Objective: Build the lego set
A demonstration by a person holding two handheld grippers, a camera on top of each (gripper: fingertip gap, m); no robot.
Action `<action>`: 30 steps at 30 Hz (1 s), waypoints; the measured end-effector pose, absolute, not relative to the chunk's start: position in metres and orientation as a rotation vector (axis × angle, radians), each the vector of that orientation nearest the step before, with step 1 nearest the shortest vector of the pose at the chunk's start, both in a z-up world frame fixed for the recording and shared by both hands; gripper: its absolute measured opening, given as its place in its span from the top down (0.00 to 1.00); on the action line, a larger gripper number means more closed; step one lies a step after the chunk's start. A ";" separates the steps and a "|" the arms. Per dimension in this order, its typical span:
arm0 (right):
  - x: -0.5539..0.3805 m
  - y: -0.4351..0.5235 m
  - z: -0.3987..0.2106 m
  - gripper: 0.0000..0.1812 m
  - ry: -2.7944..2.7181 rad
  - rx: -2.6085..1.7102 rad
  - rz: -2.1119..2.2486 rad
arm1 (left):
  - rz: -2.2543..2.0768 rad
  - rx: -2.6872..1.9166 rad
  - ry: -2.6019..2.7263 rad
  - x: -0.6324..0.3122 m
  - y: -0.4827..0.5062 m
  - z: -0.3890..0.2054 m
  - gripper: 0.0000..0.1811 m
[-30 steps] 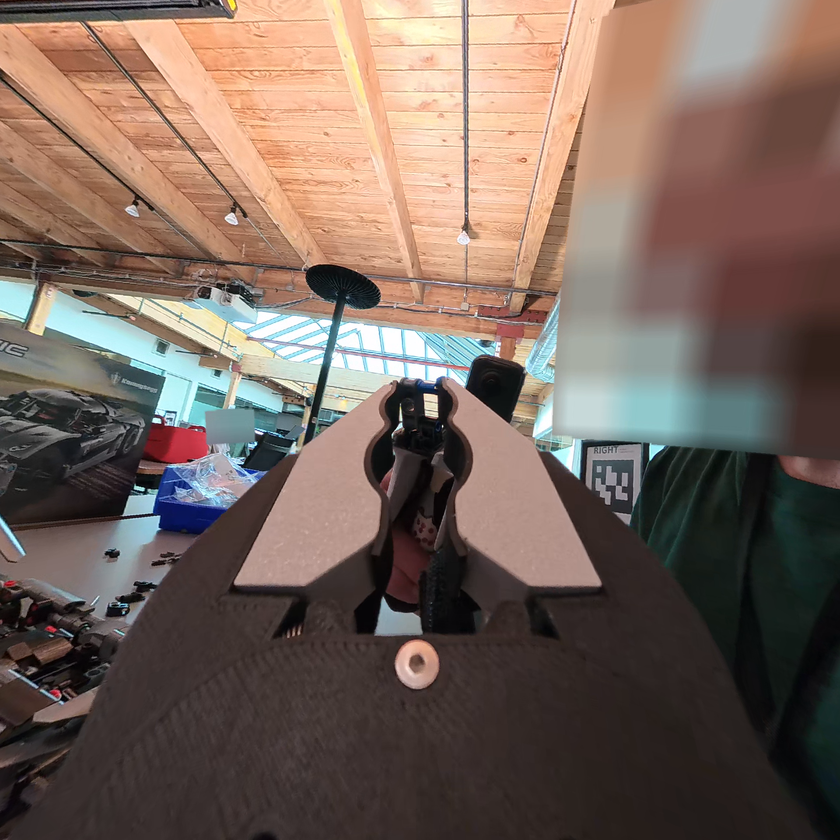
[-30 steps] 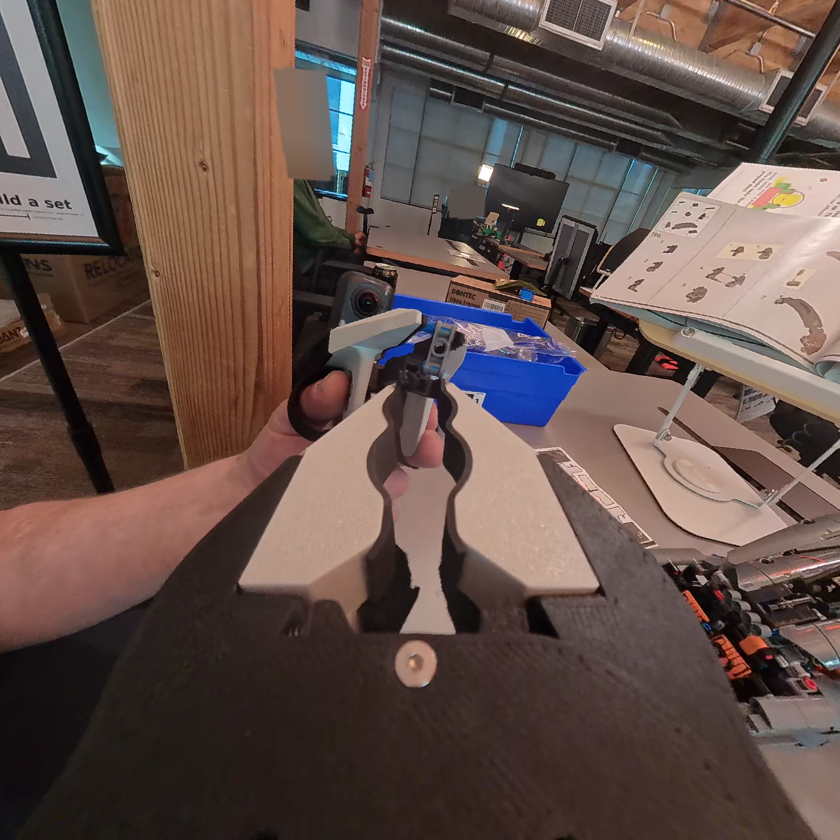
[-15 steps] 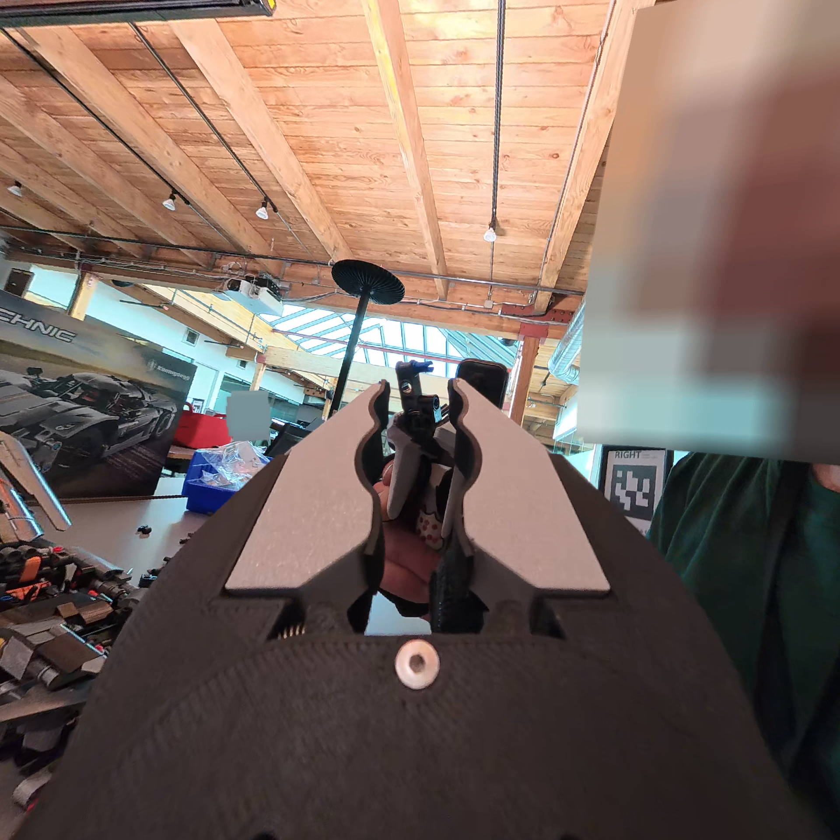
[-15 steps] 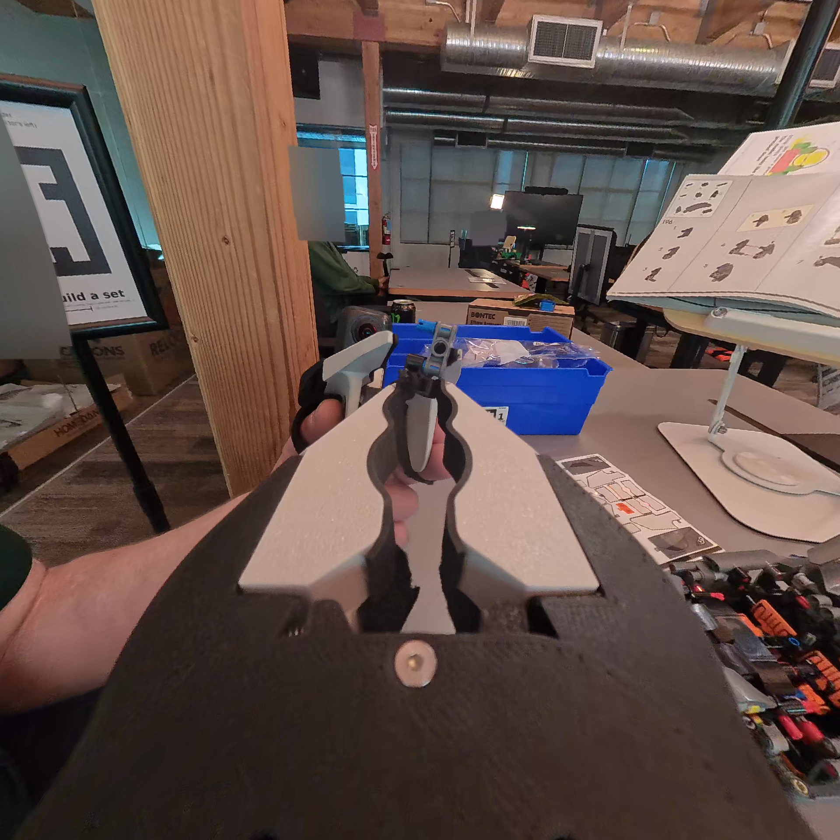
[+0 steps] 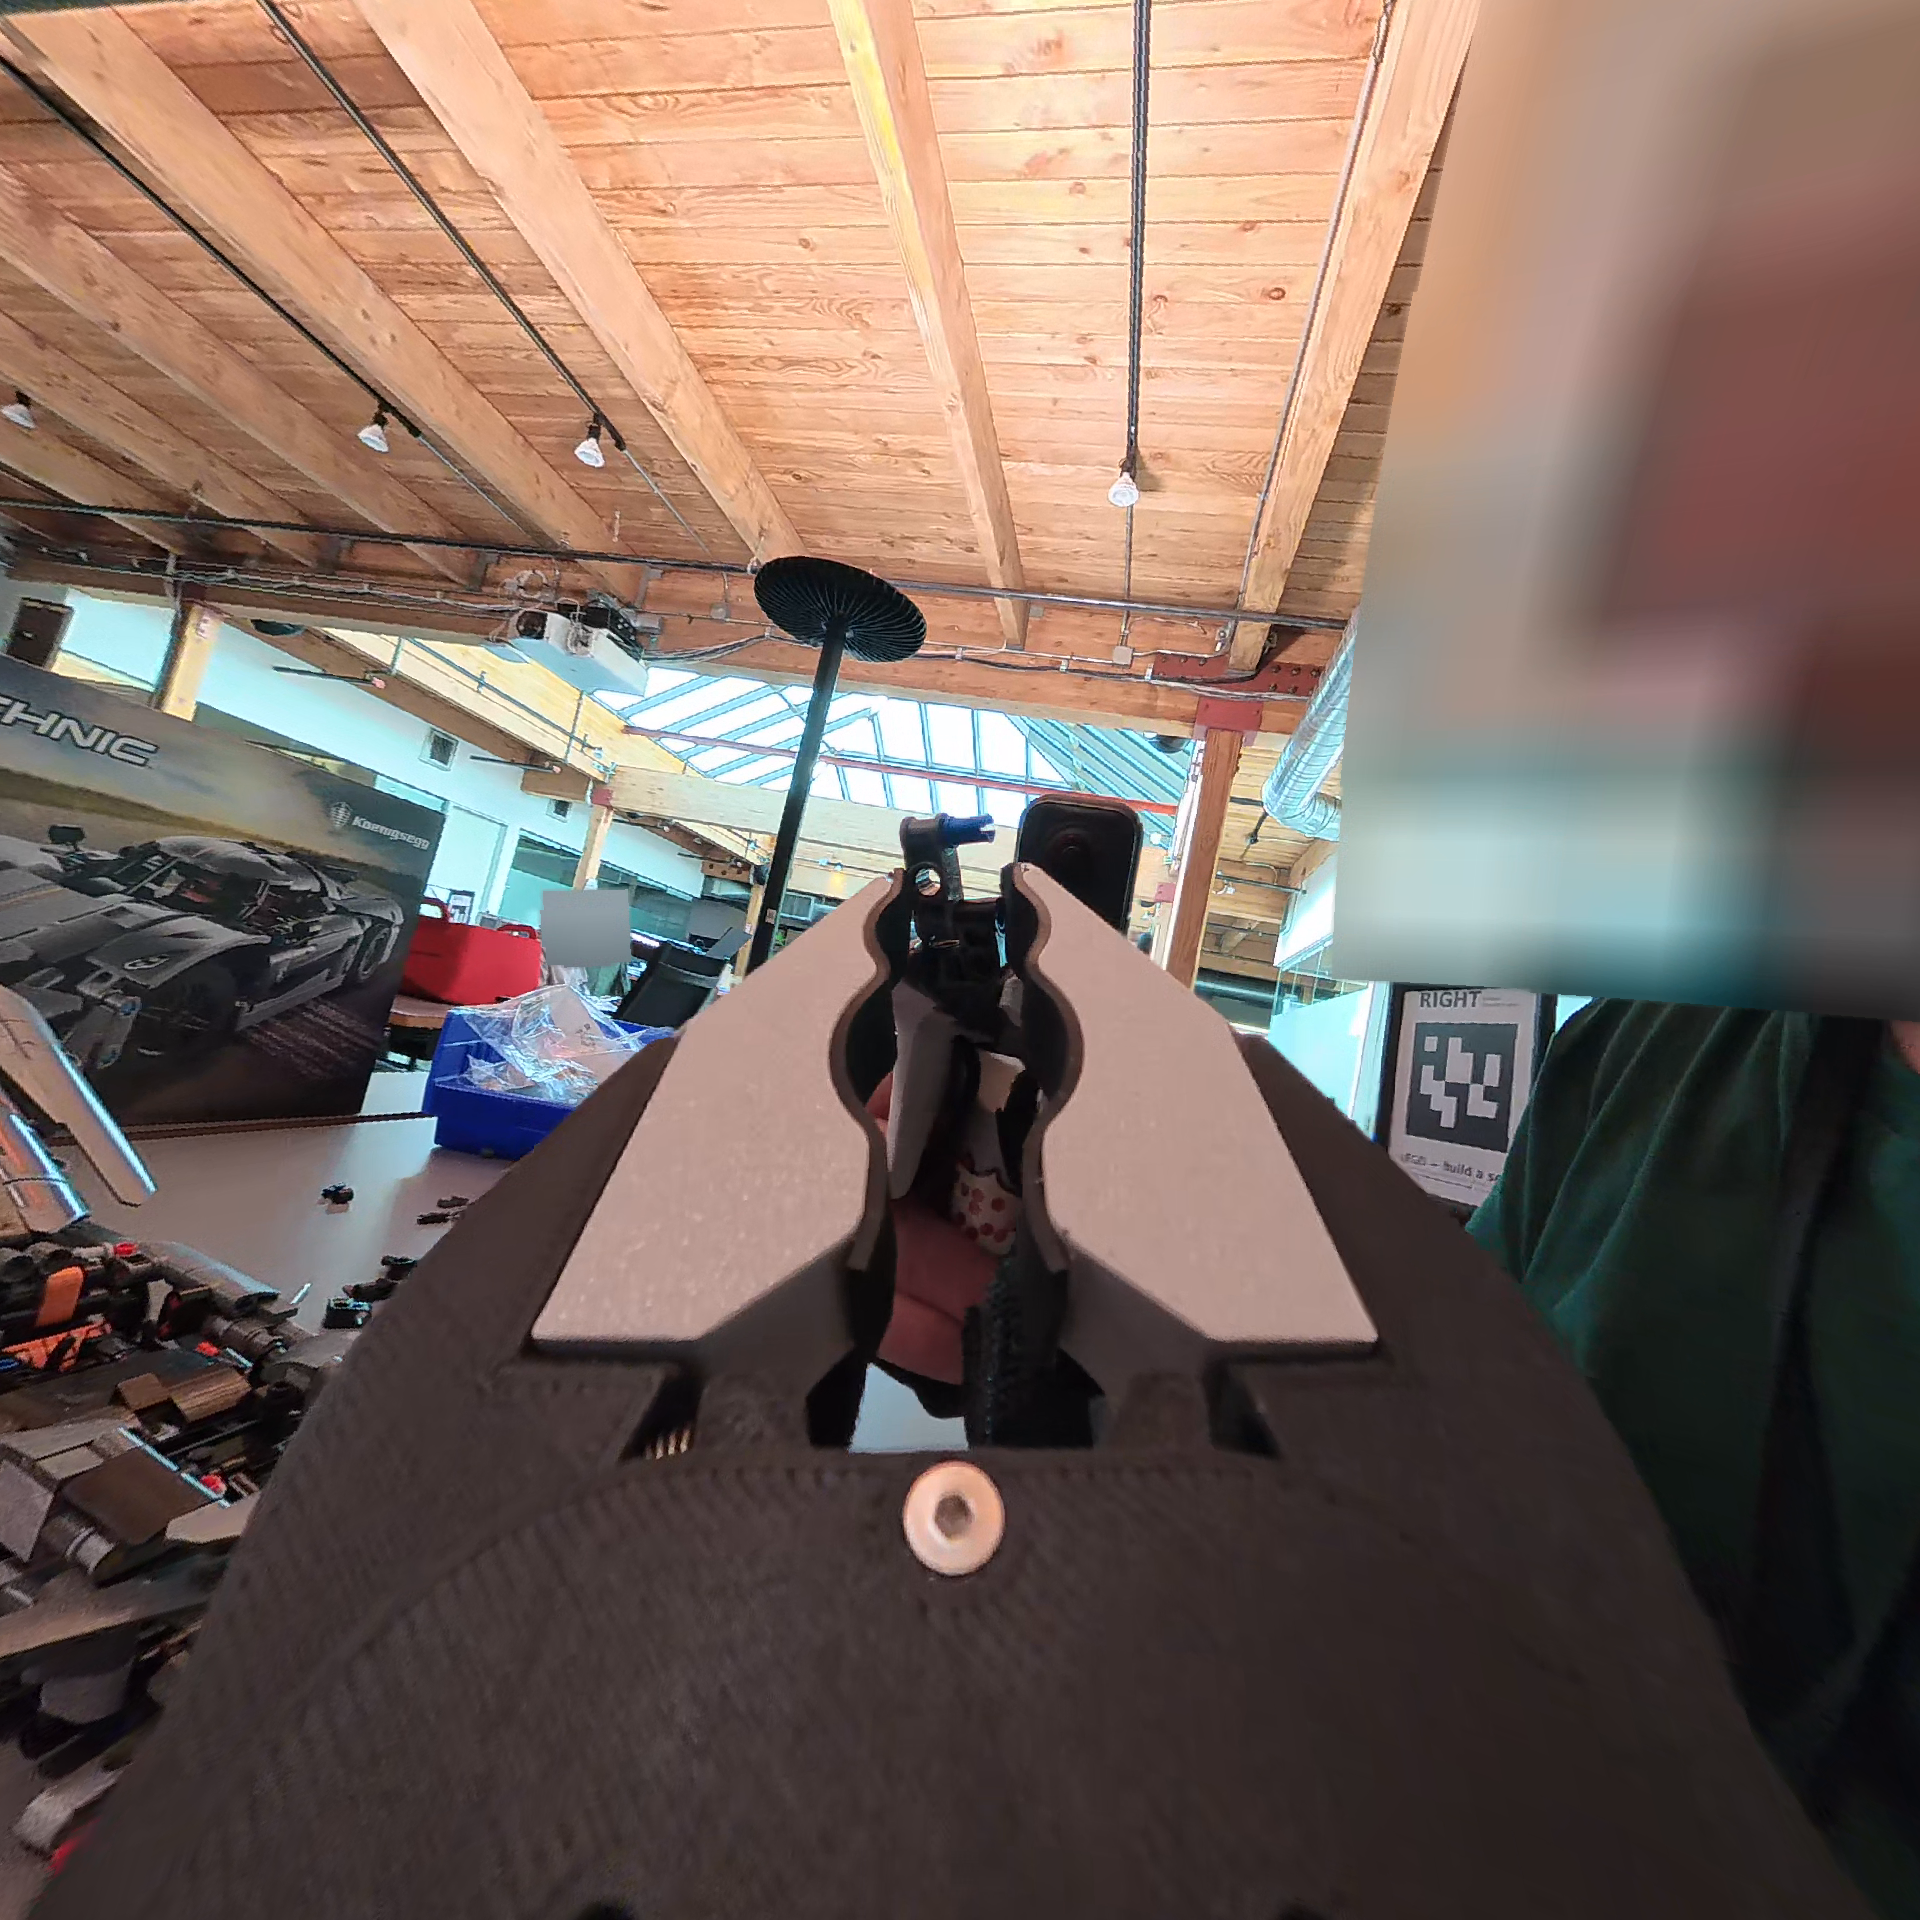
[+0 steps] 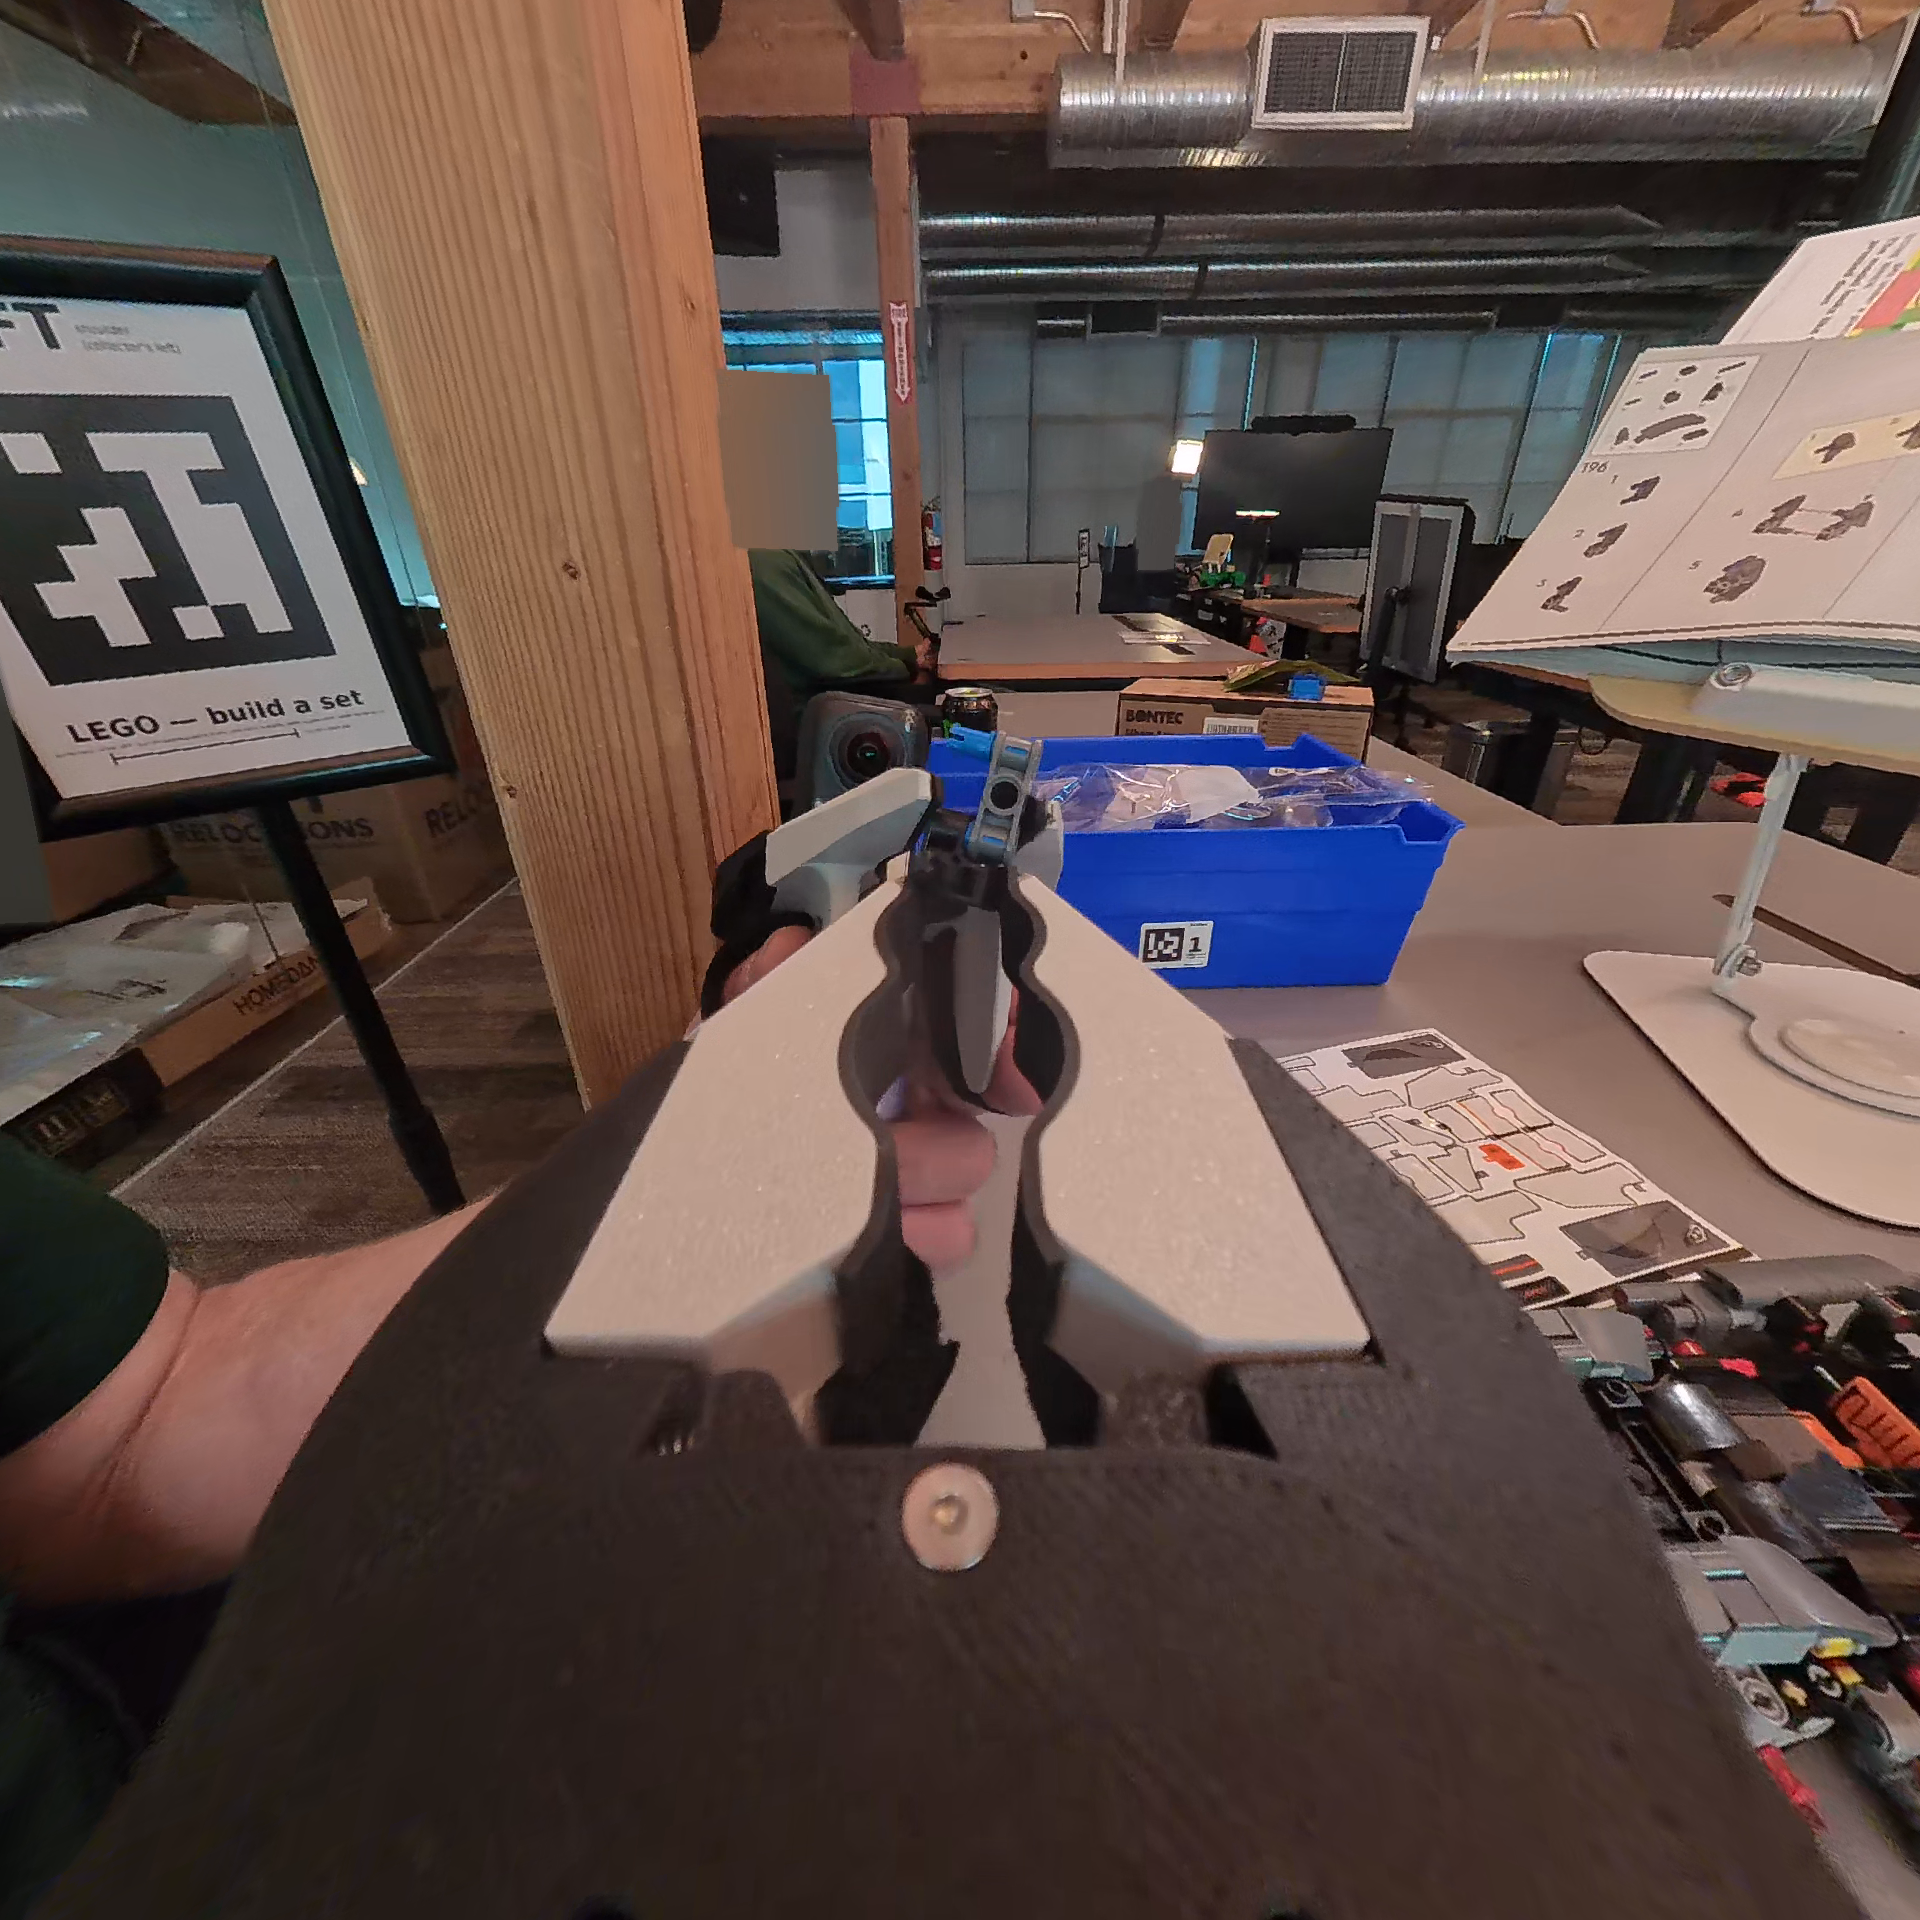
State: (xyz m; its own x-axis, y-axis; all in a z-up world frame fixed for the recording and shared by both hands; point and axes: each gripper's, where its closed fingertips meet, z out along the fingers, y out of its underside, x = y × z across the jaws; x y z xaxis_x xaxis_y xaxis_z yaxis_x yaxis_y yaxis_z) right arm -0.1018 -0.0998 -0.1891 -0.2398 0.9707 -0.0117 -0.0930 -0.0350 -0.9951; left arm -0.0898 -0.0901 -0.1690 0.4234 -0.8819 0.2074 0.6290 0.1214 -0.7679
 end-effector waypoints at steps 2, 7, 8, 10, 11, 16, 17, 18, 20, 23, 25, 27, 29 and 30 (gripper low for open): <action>-0.101 -0.099 -0.189 0.93 -1.295 -1.035 1.456 | -1.123 -0.916 0.331 -0.090 -0.090 -0.169 0.92; -0.102 -0.097 -0.189 0.93 -1.274 -1.044 1.451 | -1.081 -0.912 0.317 -0.091 -0.089 -0.168 0.92; -0.102 -0.097 -0.189 0.94 -1.271 -1.048 1.448 | -1.069 -0.908 0.309 -0.093 -0.089 -0.167 0.92; -0.102 -0.096 -0.189 0.94 -1.270 -1.053 1.444 | -1.064 -0.893 0.300 -0.096 -0.090 -0.165 0.92; -0.103 -0.096 -0.190 0.94 -1.269 -1.058 1.441 | -1.065 -0.893 0.299 -0.097 -0.090 -0.165 0.92; -0.103 -0.091 -0.192 0.93 -1.259 -1.081 1.405 | -1.024 -0.911 0.285 -0.101 -0.088 -0.166 0.92; -0.103 -0.090 -0.192 0.93 -1.254 -1.082 1.399 | -1.015 -0.915 0.282 -0.102 -0.088 -0.166 0.92; -0.102 -0.089 -0.192 0.93 -1.251 -1.081 1.395 | -1.007 -0.919 0.279 -0.103 -0.088 -0.166 0.92; -0.101 -0.089 -0.191 0.93 -1.248 -1.073 1.402 | -0.988 -0.932 0.268 -0.106 -0.086 -0.167 0.92; -0.100 -0.090 -0.187 0.93 -1.237 -1.061 1.424 | -0.967 -0.952 0.269 -0.107 -0.084 -0.170 0.92; -0.099 -0.090 -0.184 0.92 -1.219 -1.046 1.432 | -0.954 -0.963 0.270 -0.107 -0.084 -0.171 0.92; -0.099 -0.090 -0.182 0.93 -1.214 -1.039 1.431 | -0.945 -0.968 0.270 -0.106 -0.083 -0.171 0.92; -0.098 -0.090 -0.181 0.93 -1.209 -1.036 1.426 | -0.943 -0.972 0.273 -0.105 -0.083 -0.172 0.92; -0.097 -0.090 -0.181 0.93 -1.206 -1.033 1.429 | -0.945 -0.972 0.272 -0.105 -0.082 -0.172 0.92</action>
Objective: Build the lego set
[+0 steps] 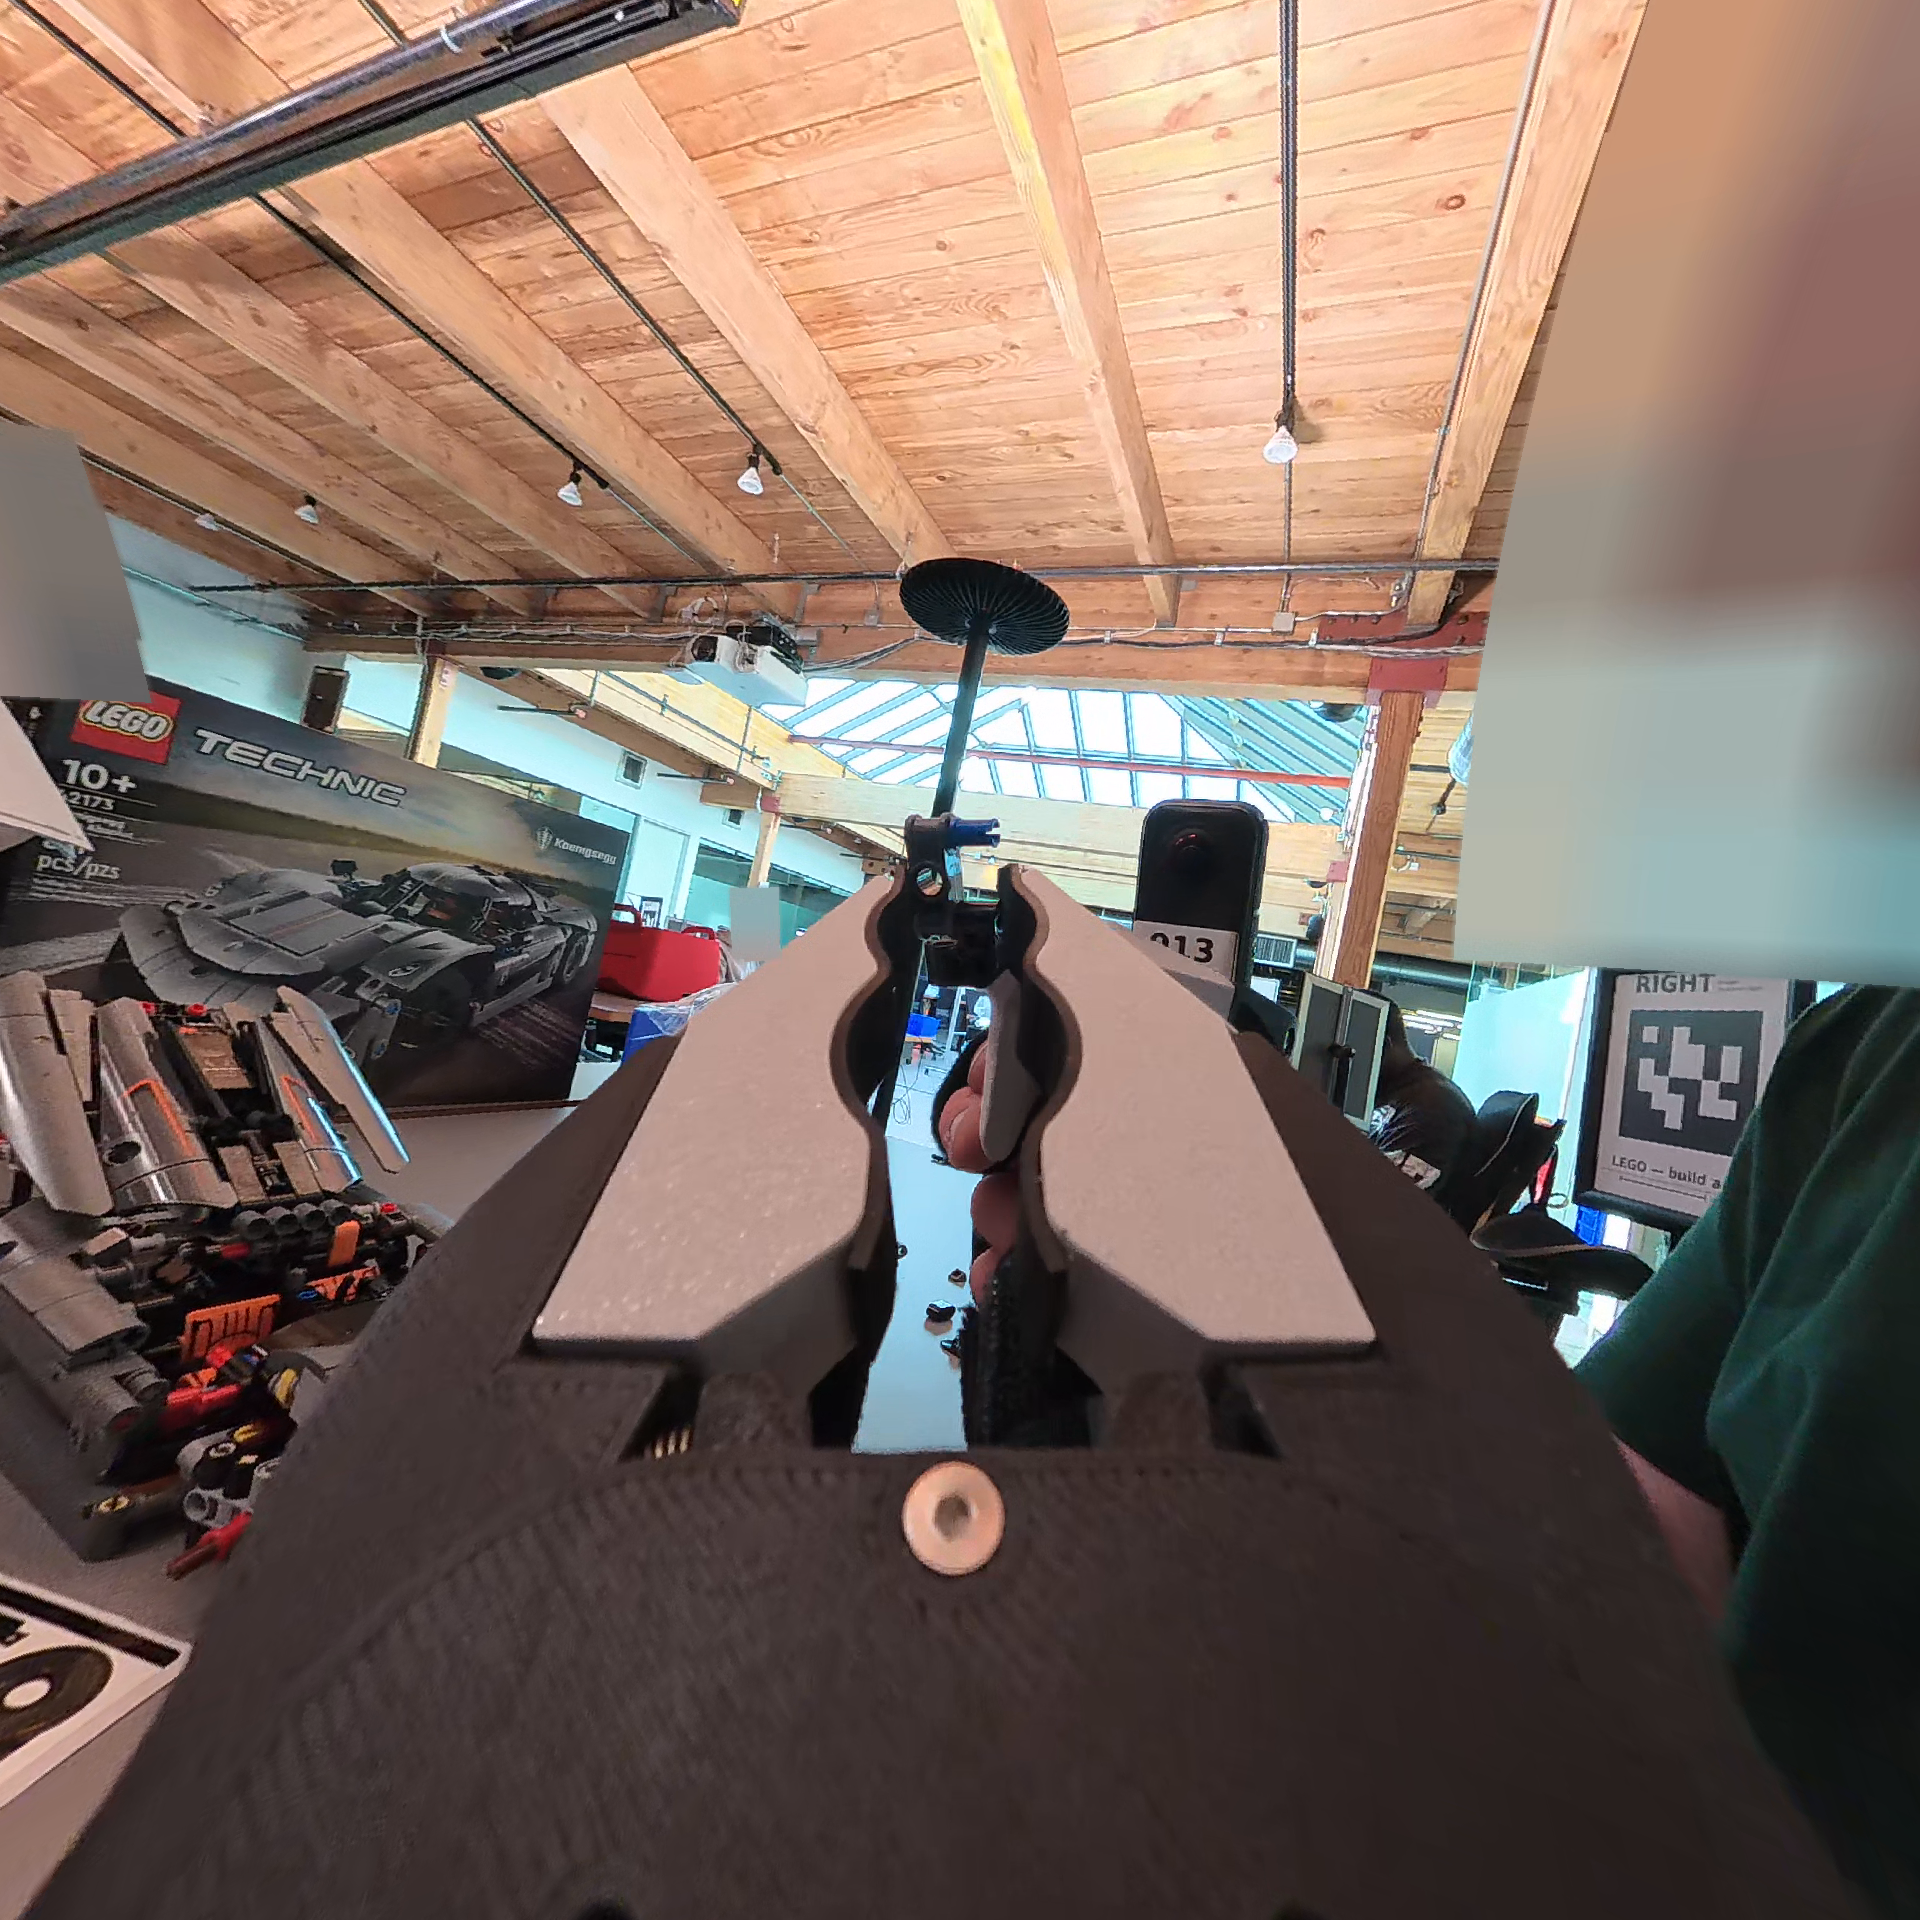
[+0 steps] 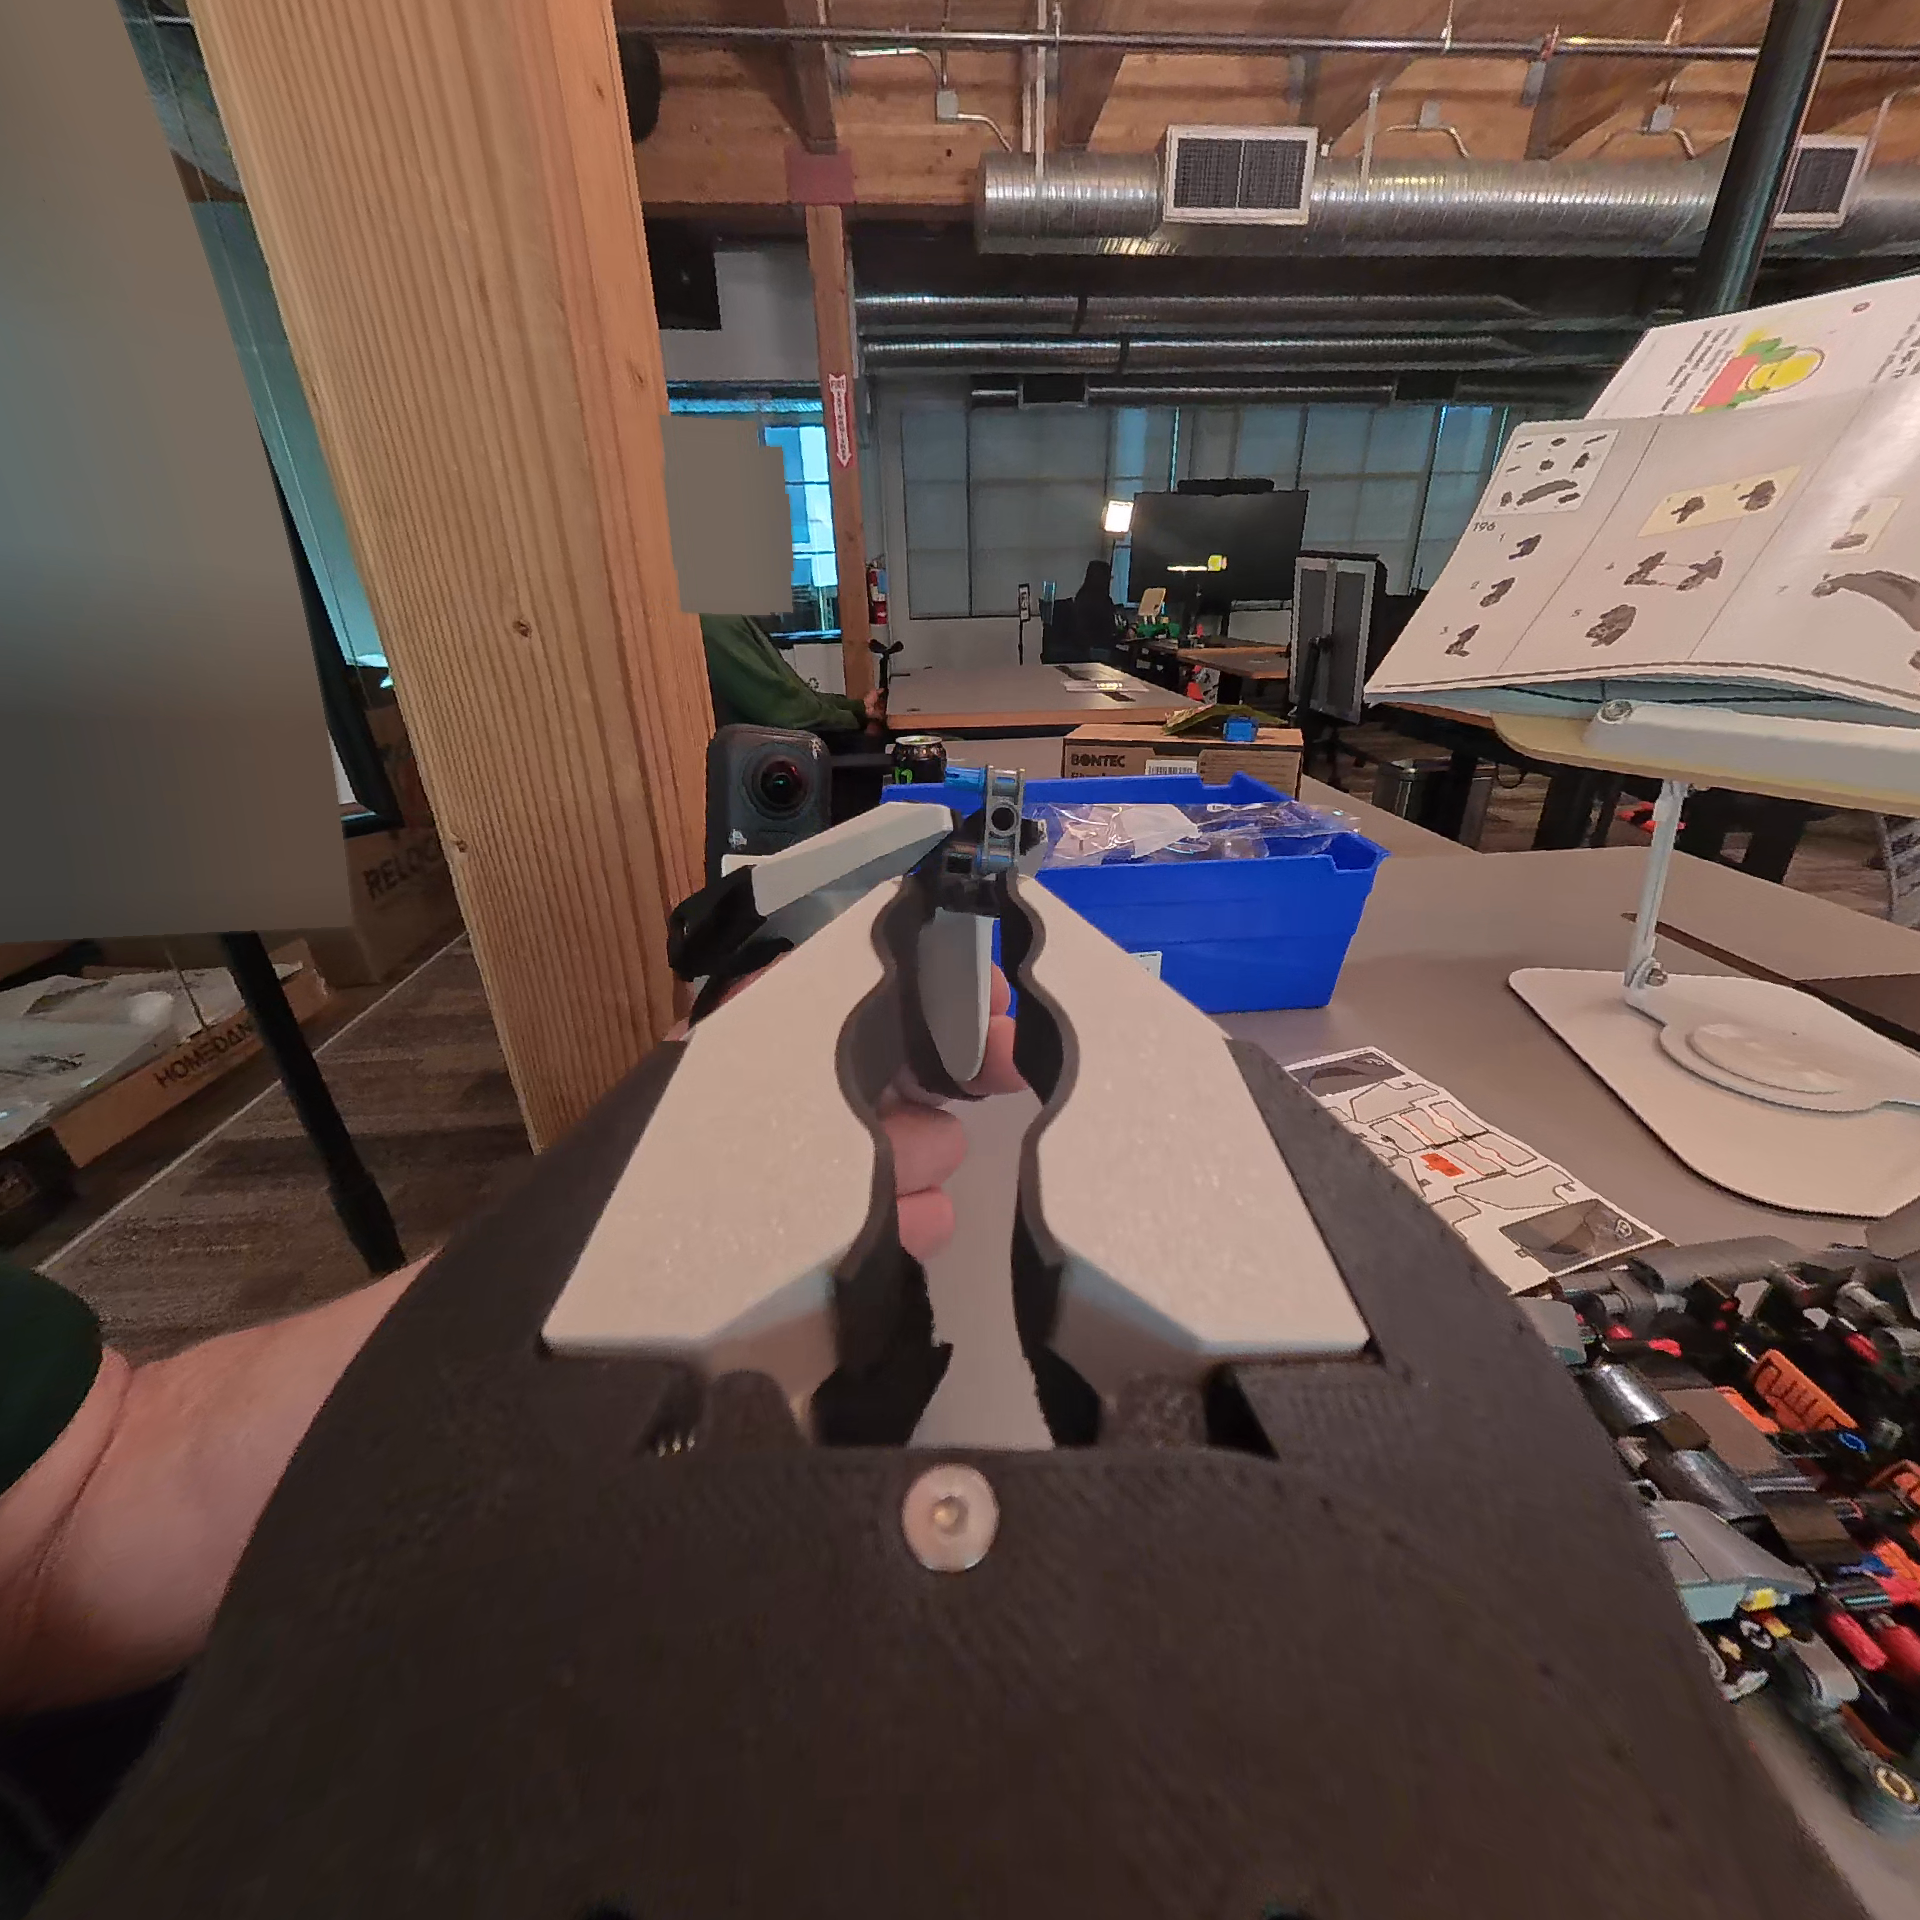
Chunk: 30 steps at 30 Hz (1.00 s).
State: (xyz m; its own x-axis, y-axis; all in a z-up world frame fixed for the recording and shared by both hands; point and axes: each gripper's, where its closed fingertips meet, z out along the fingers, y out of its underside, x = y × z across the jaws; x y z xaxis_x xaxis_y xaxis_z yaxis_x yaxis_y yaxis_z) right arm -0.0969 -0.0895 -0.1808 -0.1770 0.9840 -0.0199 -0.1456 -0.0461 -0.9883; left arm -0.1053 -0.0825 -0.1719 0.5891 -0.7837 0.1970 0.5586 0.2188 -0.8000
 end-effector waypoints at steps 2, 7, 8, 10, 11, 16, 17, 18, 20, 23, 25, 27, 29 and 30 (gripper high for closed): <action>-0.096 -0.090 -0.180 0.94 -1.205 -1.033 1.440 | -0.948 -0.973 0.273 -0.105 -0.082 -0.172 0.92; -0.097 -0.091 -0.182 0.95 -1.218 -1.037 1.455 | -0.953 -0.977 0.278 -0.103 -0.082 -0.174 0.92; -0.097 -0.091 -0.182 0.96 -1.220 -1.037 1.453 | -0.955 -0.977 0.282 -0.102 -0.082 -0.174 0.92; -0.097 -0.091 -0.182 0.98 -1.221 -1.037 1.451 | -0.964 -0.975 0.289 -0.100 -0.082 -0.173 0.92; -0.097 -0.091 -0.182 0.99 -1.218 -1.034 1.454 | -0.967 -0.975 0.292 -0.100 -0.083 -0.173 0.92; -0.095 -0.091 -0.182 0.98 -1.219 -1.028 1.476 | -0.981 -0.980 0.304 -0.097 -0.082 -0.174 0.92; -0.094 -0.091 -0.182 0.98 -1.221 -1.027 1.479 | -0.983 -0.983 0.310 -0.095 -0.082 -0.174 0.92; -0.094 -0.091 -0.182 0.99 -1.223 -1.029 1.479 | -0.986 -0.985 0.314 -0.094 -0.082 -0.175 0.92; -0.094 -0.092 -0.182 0.99 -1.227 -1.027 1.481 | -0.992 -0.983 0.314 -0.094 -0.082 -0.175 0.92; -0.094 -0.093 -0.182 0.99 -1.239 -1.027 1.492 | -1.000 -0.982 0.317 -0.094 -0.083 -0.175 0.92; -0.094 -0.093 -0.182 0.99 -1.243 -1.026 1.491 | -0.999 -0.981 0.319 -0.093 -0.083 -0.174 0.92; -0.093 -0.093 -0.181 0.99 -1.241 -1.026 1.489 | -0.999 -0.984 0.319 -0.093 -0.082 -0.174 0.92; -0.093 -0.093 -0.181 0.99 -1.237 -1.028 1.491 | -1.000 -0.986 0.321 -0.092 -0.082 -0.173 0.92; -0.092 -0.092 -0.180 0.99 -1.234 -1.028 1.498 | -1.005 -0.986 0.323 -0.091 -0.082 -0.173 0.92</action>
State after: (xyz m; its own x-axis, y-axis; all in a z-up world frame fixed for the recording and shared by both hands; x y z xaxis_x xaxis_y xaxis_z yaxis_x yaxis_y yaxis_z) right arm -0.0921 -0.0923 -0.1803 -0.2383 0.9698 -0.0511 -0.1359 -0.0854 -0.9870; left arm -0.0913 -0.0815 -0.1730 0.5337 -0.8232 0.1935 0.5566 0.1696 -0.8133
